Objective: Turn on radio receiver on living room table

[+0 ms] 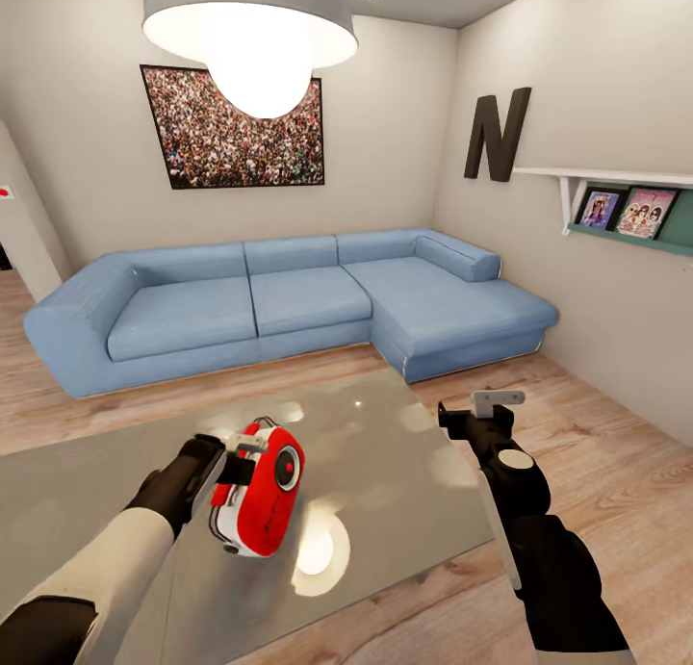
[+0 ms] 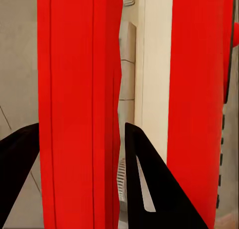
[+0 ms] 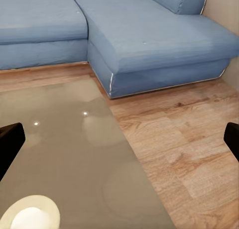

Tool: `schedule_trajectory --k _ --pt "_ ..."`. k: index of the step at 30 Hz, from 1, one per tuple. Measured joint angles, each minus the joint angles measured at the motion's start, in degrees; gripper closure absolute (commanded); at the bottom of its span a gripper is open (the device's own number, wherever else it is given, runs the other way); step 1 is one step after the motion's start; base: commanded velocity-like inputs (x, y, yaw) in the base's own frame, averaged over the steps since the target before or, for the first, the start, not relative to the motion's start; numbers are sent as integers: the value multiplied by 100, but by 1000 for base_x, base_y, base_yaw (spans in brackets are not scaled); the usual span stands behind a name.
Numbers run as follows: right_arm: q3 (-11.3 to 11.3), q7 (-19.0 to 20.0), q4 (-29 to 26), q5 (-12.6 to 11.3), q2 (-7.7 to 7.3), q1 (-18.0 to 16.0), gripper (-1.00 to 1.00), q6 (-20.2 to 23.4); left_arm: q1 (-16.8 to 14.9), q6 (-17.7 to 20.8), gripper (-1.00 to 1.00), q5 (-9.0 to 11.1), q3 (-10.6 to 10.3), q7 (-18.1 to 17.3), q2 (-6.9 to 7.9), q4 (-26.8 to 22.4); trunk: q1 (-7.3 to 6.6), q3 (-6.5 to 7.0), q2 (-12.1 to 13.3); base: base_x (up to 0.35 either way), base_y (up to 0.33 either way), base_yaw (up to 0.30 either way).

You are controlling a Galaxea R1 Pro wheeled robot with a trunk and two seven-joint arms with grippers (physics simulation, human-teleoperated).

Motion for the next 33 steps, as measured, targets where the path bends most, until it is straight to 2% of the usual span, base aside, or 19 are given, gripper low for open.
schedule_trajectory --k 2,4,5,6,12,19,33 --pt "0 0 0 0 0 0 -100 2 -5 320 100 -125 -5 3 -29 -340 0 1 0 0 0 0" --pt "0 0 0 1 0 0 -100 2 -4 550 100 -40 -11 1 -42 -628 0 1 0 0 0 0" --pt "1 0 -2 0 0 0 -100 3 0 925 100 -71 -18 1 -49 -952 0 -1 0 0 0 0" --pt "3 0 -4 0 0 0 -100 3 -4 966 100 -102 -15 2 -51 -1223 0 1 0 0 0 0" --pt "4 0 -8 1 0 0 -100 12 -4 1284 100 -76 -9 2 -61 -1869 0 1 -1 0 0 0" --pt "8 -3 -17 0 10 0 -100 49 -2 1302 100 -79 19 2 -34 -1897 0 7 0 0 0 0" --pt "9 -9 -18 0 9 0 -100 64 -2 1296 100 -63 8 2 1 -1816 0 125 0 0 0 0"
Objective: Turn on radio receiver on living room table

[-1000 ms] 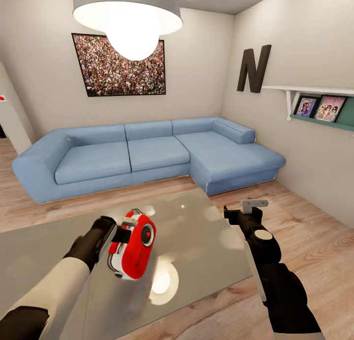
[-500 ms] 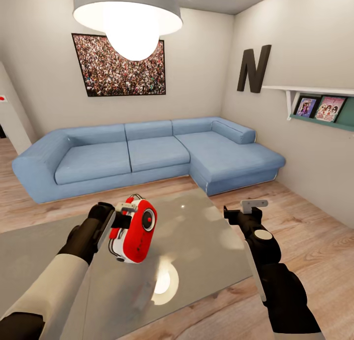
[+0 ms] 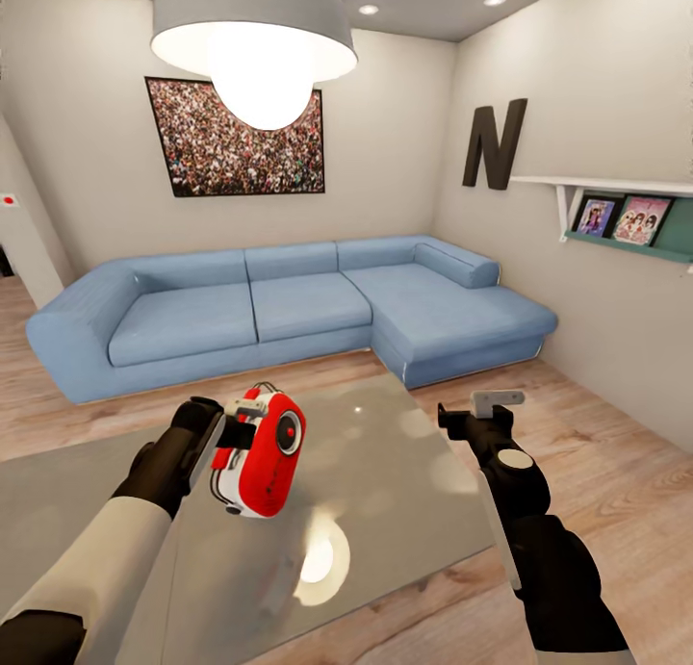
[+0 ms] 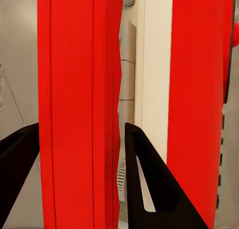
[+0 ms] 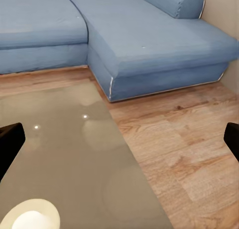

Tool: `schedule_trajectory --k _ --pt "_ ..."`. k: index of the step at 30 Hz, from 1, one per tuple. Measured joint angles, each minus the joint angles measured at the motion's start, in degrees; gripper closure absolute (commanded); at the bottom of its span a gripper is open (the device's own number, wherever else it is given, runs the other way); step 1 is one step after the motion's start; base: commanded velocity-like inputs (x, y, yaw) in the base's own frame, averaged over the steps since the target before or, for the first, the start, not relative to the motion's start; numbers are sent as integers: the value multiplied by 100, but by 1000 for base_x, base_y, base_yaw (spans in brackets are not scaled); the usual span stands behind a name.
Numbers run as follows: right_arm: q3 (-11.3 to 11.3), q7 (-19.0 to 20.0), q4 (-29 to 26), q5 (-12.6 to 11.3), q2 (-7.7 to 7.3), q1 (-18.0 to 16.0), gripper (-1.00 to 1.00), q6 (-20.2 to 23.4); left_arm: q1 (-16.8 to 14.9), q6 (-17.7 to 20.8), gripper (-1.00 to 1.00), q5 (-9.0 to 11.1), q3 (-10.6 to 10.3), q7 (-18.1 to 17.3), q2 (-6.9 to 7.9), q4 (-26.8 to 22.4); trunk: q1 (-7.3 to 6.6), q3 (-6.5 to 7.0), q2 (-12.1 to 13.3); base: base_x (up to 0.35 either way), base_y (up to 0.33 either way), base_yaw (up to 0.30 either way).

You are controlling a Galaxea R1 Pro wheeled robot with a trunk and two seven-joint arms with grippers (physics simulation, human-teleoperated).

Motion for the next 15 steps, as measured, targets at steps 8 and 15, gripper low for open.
schedule_trajectory --k 8,15 --pt "0 0 0 -1 0 0 -100 0 -1 -3 100 14 1 0 81 49 0 72 0 0 0 0" --pt "0 0 0 0 -2 0 -100 0 -1 -8 100 3 2 0 90 59 0 134 0 0 0 0"
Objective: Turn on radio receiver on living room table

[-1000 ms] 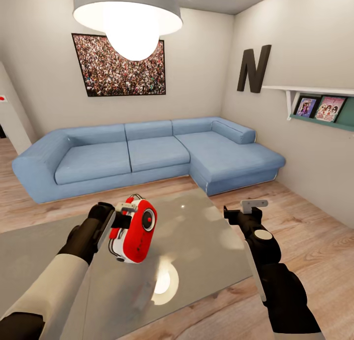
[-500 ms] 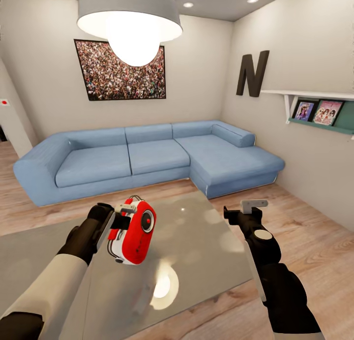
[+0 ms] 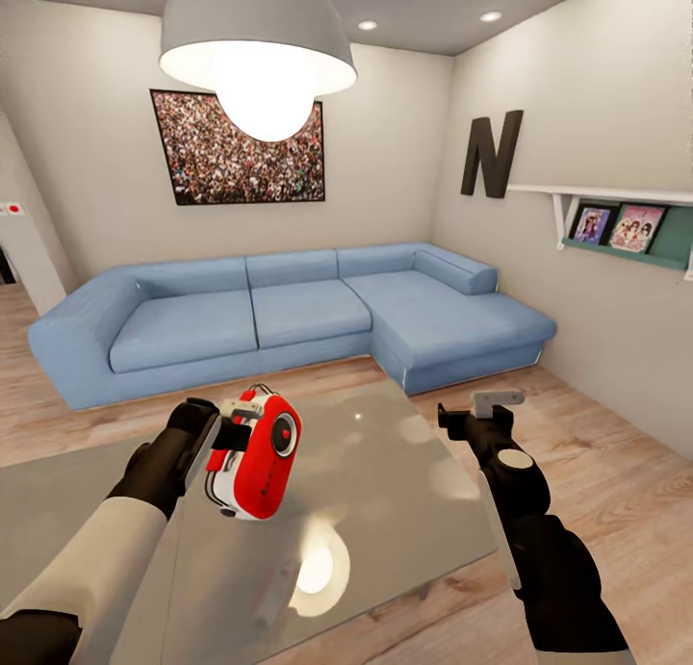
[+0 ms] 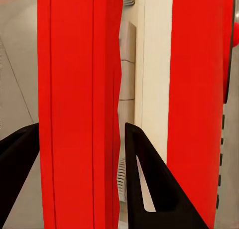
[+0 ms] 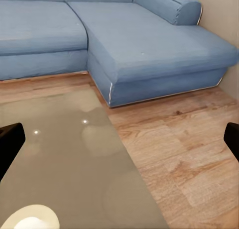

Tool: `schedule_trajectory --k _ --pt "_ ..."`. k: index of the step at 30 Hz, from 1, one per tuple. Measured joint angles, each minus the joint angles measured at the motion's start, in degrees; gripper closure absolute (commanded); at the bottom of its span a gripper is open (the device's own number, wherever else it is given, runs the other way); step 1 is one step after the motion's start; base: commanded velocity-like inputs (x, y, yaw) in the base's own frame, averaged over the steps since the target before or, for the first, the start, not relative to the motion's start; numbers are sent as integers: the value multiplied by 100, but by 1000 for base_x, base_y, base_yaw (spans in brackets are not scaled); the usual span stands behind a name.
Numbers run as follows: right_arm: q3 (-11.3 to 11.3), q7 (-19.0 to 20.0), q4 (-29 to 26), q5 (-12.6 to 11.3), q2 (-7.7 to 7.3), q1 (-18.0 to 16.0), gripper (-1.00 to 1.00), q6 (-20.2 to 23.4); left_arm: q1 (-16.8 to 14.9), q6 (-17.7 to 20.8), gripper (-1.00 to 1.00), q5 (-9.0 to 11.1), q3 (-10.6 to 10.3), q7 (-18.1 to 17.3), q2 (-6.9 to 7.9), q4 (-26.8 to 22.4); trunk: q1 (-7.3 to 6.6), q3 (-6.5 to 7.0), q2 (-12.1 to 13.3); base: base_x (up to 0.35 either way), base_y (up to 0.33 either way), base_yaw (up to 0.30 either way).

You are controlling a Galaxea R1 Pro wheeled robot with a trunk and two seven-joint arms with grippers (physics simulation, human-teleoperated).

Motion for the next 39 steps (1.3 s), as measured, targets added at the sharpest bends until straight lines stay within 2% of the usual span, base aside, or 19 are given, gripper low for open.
schedule_trajectory --k 20,22,24,25,27,28,32,33,35,36,37,39 --pt "1 5 -8 -6 1 0 -100 0 1 -17 100 5 0 -9 -4 5 0 109 0 0 0 0" --pt "230 78 -23 -13 -1 0 -100 16 4 -21 100 3 0 -14 3 2 0 109 0 0 0 0" --pt "365 168 -24 -12 -3 0 -100 25 5 -24 100 2 0 -15 4 1 0 109 0 0 0 0" --pt "544 373 -25 -20 -5 0 -100 54 2 -27 100 7 0 -16 4 1 0 109 0 0 0 0" --pt "662 649 -26 -10 -6 0 -100 128 3 -28 100 8 0 -17 5 1 0 109 0 0 0 0" --pt "717 954 -35 -12 -6 0 -100 236 3 -29 100 4 0 -19 5 1 0 109 0 0 0 0" --pt "754 1729 -76 -4 -7 0 -100 433 5 -35 100 7 0 -26 5 1 0 109 0 0 0 0" --pt "761 2479 -96 -13 -7 0 -100 536 2 -42 100 -49 0 -134 5 1 0 109 0 0 0 0" --pt "759 3107 -113 -5 -27 0 -100 665 4 -51 100 23 -1 -412 5 1 0 109 0 0 0 0" --pt "761 3268 -123 -3 -32 0 -100 683 4 -48 100 113 -2 -465 4 2 0 109 0 0 0 0" --pt "762 3354 -127 -3 -34 0 -100 689 5 -51 100 90 -2 -475 4 4 0 109 0 0 0 0" --pt "763 3604 -133 -4 -40 0 -100 702 2 -68 100 -77 0 -505 6 7 0 109 0 0 0 0"
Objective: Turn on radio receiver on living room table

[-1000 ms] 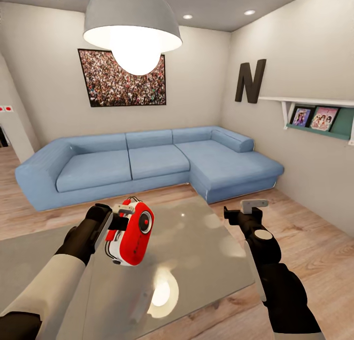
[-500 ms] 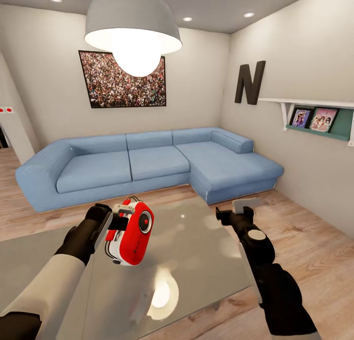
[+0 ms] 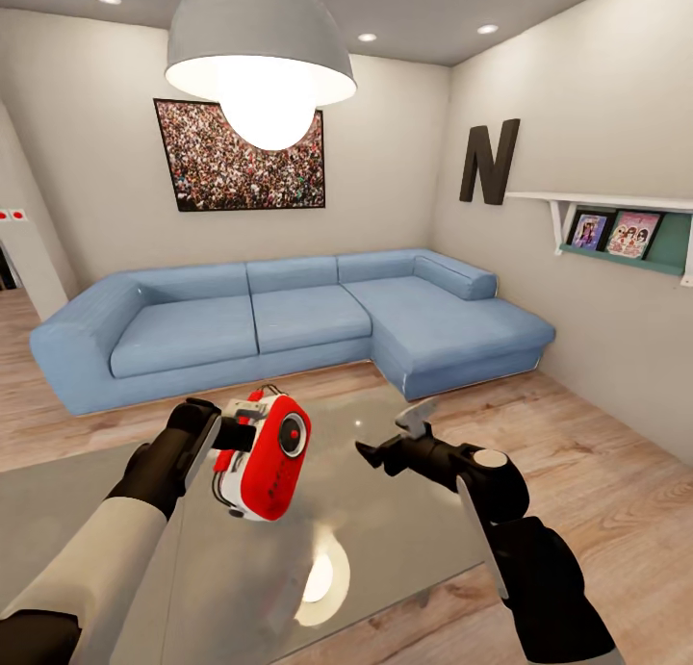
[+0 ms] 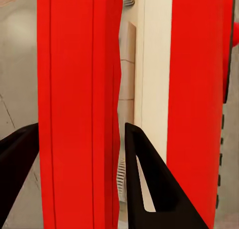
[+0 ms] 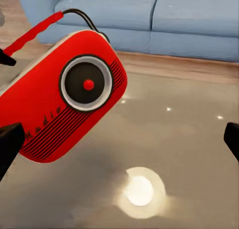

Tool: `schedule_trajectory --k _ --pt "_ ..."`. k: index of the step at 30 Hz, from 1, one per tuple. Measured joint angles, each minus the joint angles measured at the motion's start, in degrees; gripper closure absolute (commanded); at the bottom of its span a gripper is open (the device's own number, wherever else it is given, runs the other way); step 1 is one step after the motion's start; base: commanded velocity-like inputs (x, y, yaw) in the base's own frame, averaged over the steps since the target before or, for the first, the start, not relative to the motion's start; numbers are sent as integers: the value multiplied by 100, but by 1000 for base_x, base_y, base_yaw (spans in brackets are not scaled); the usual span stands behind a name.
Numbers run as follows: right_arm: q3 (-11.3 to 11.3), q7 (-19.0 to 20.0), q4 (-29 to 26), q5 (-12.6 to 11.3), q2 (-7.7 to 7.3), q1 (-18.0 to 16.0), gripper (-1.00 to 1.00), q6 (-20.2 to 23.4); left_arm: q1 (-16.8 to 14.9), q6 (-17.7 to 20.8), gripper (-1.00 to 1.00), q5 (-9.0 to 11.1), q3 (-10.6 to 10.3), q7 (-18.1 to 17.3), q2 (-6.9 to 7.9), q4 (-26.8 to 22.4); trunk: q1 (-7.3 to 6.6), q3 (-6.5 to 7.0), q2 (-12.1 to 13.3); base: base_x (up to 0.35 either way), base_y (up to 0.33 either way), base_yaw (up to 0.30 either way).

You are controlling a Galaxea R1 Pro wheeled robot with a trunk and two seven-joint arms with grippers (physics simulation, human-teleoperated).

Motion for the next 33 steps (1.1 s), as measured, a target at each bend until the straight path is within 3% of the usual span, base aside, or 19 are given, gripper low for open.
schedule_trajectory --k 3,5,8,10,11,12,14,15,16,17,19,27,30,33 --pt "-4 391 -9 1 -7 0 -100 13 -1 -7 100 113 -1 -31 -1 1 0 0 0 0 0 0" --pt "-6 607 -12 2 -14 0 -100 17 1 -101 100 49 0 -83 -1 3 0 0 0 0 0 0" --pt "-2 736 -47 3 -18 0 -100 18 1 -289 100 121 -2 -246 -1 73 0 0 0 0 0 0" --pt "1 888 -100 2 -37 0 -100 27 -2 -680 100 28 13 -547 23 275 0 0 0 0 0 0" --pt "0 1012 -105 2 -40 0 -100 50 2 -751 100 132 9 -597 54 315 0 0 0 0 0 0" --pt "-2 1094 -107 3 -41 0 -100 75 1 -791 100 97 9 -613 68 334 0 0 0 0 0 0" --pt "-9 1384 -110 4 -44 0 -100 190 1 -878 100 1 9 -653 98 376 0 0 0 0 0 0" --pt "-20 1815 -112 8 -62 0 -100 425 5 -982 100 -22 14 -909 137 401 0 0 0 0 0 0" --pt "-20 1889 -112 15 -66 0 -100 465 6 -997 100 112 13 -1054 151 397 0 0 0 0 0 0" --pt "-22 1931 -112 17 -70 0 -100 488 6 -1027 100 142 13 -1198 168 390 0 0 0 0 0 0" --pt "-23 1966 -112 19 -74 0 -100 511 6 -1097 100 9 16 -1357 204 381 0 0 0 0 0 0" --pt "-18 2002 -112 36 -76 0 -100 537 2 -1128 100 8 18 -1730 487 126 0 0 0 0 0 0" --pt "-18 2001 -112 49 -79 0 -100 537 5 -1097 100 91 10 -2060 603 -20 0 0 0 0 0 0" --pt "-23 1995 -113 68 -81 0 -100 537 5 -1114 100 28 7 -2220 705 -66 0 0 0 0 0 0"
